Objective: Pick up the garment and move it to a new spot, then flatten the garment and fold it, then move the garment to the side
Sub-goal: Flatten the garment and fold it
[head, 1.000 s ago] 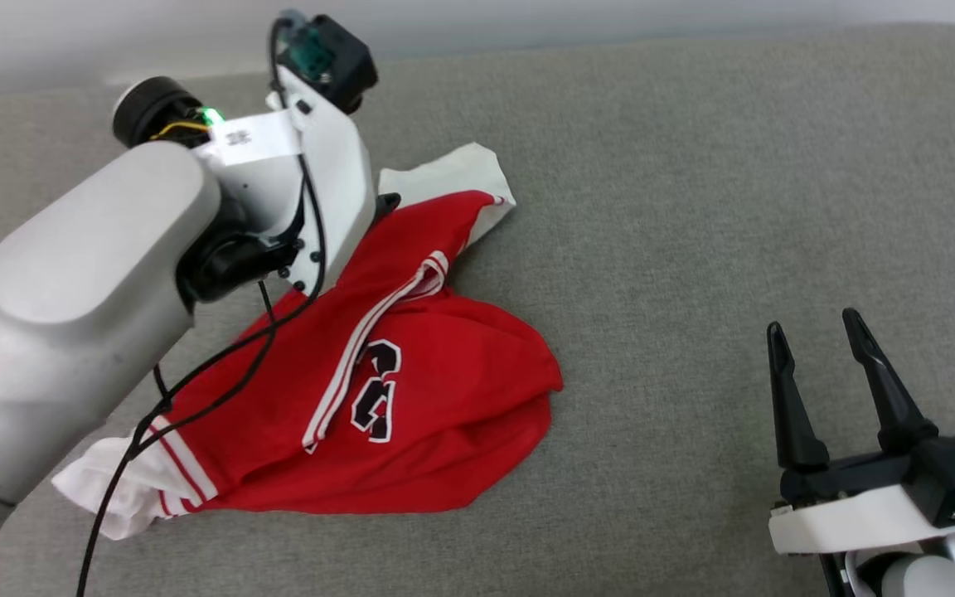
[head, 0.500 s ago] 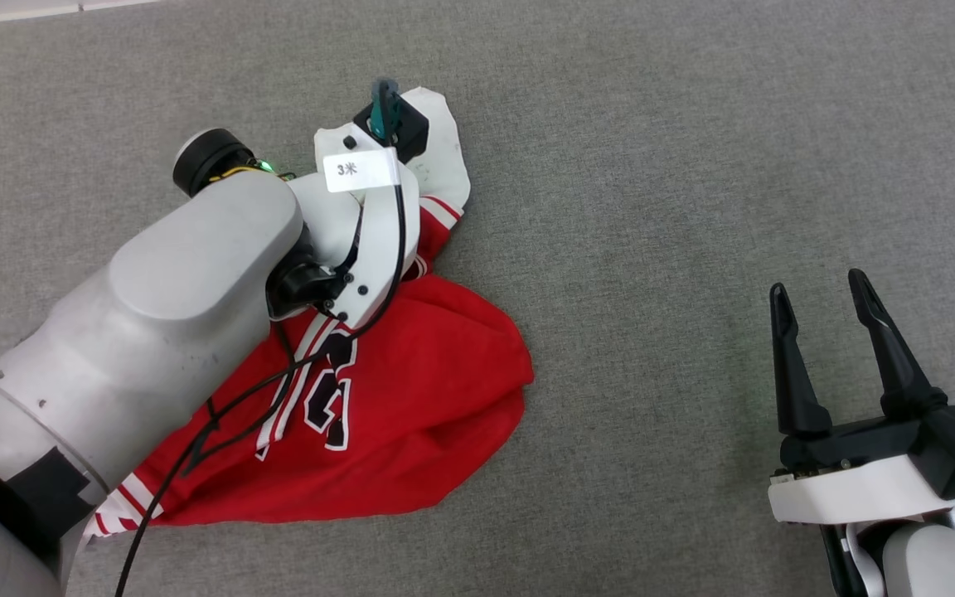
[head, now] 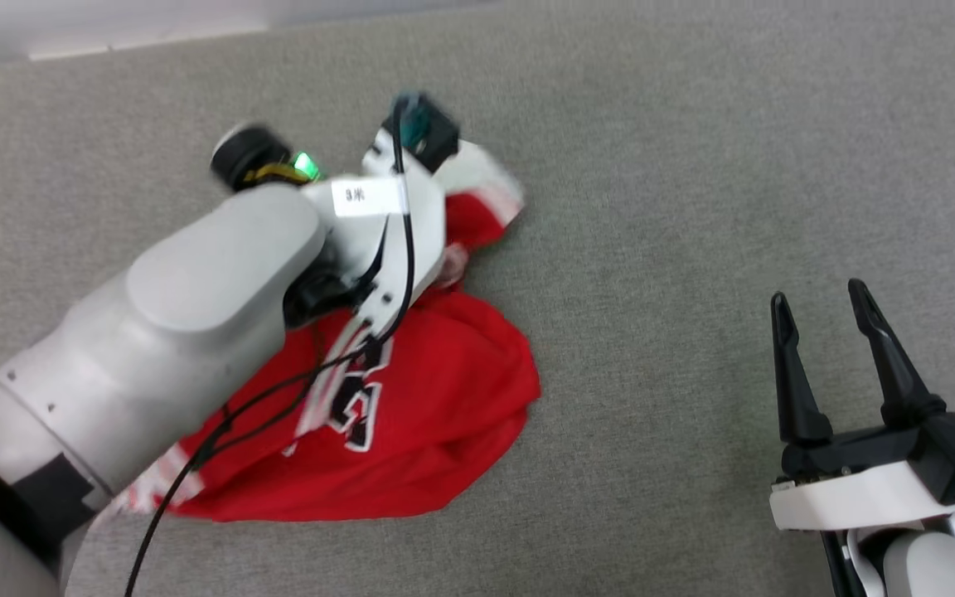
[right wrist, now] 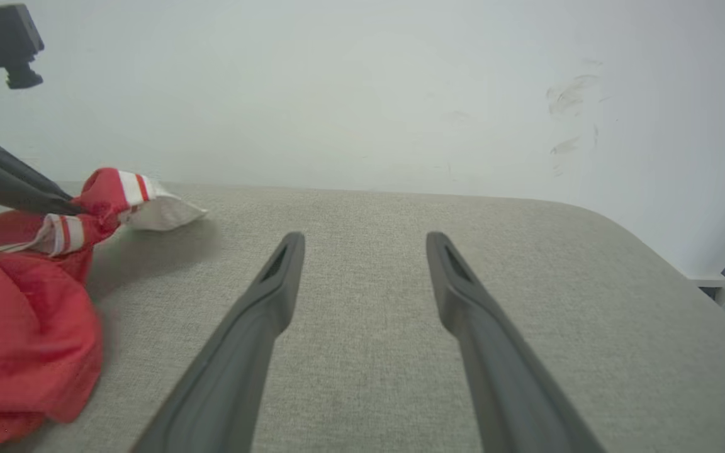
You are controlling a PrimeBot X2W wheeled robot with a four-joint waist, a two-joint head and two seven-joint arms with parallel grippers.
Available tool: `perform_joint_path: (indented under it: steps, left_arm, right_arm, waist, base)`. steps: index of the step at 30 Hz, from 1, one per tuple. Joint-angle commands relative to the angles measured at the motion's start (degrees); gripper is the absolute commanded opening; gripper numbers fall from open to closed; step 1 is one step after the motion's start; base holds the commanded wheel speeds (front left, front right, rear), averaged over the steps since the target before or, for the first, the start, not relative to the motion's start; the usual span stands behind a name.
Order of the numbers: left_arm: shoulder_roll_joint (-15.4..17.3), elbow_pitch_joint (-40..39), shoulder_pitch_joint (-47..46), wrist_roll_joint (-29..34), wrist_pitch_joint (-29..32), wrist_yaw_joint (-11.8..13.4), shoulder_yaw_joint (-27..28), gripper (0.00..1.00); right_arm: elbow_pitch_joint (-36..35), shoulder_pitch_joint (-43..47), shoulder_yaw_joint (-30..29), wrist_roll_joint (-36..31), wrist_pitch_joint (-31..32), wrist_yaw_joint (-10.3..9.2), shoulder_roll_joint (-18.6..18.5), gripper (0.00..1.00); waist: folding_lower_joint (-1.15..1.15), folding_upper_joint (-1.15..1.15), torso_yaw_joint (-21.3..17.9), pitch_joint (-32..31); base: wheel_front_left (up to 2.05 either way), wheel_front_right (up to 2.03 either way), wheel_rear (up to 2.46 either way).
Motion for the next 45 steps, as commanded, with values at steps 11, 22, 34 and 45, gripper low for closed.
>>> perform_joint_path:
  steps: [11, 22, 34, 45]
  left_arm:
    - [-6.7, -6.1, -1.3, 2.4, -13.5, -0.1, 0.0, 0.00]
    - [-17.3, -11.0, 24.5, 16.1, -2.4, -0.1, 0.1, 0.00]
    - [-18.2, -9.4, 25.2, 17.2, -9.7, -0.1, 0.1, 1.00]
    - [-12.2, -7.6, 11.9, 11.9, -20.4, 0.0, 6.0, 1.00]
  right_arm:
    - [-0.2, 2.7, -1.9, 0.1, -0.1, -0.03, 0.1, 1.00]
    - [-0.3, 3.1, -2.9, -0.1, -0.1, -0.03, 0.1, 1.00]
    - [0.5, 4.7, -2.5, -0.6, -0.1, -0.03, 0.1, 1.00]
    - [0.3, 6.4, -2.8, -0.6, -0.1, -0.03, 0.1, 1.00]
  waist:
    - [0.00, 0.00, -0.1, -4.7]
    - [0.00, 0.00, -1.8, -4.9]
    - [0.00, 0.00, -0.4, -7.9]
    - [0.00, 0.00, 2.2, -10.9]
  base:
    - [0.00, 0.00, 0.00]
    - [0.00, 0.00, 0.00]
    - [0.00, 0.00, 0.00]
    - [0.00, 0.00, 0.00]
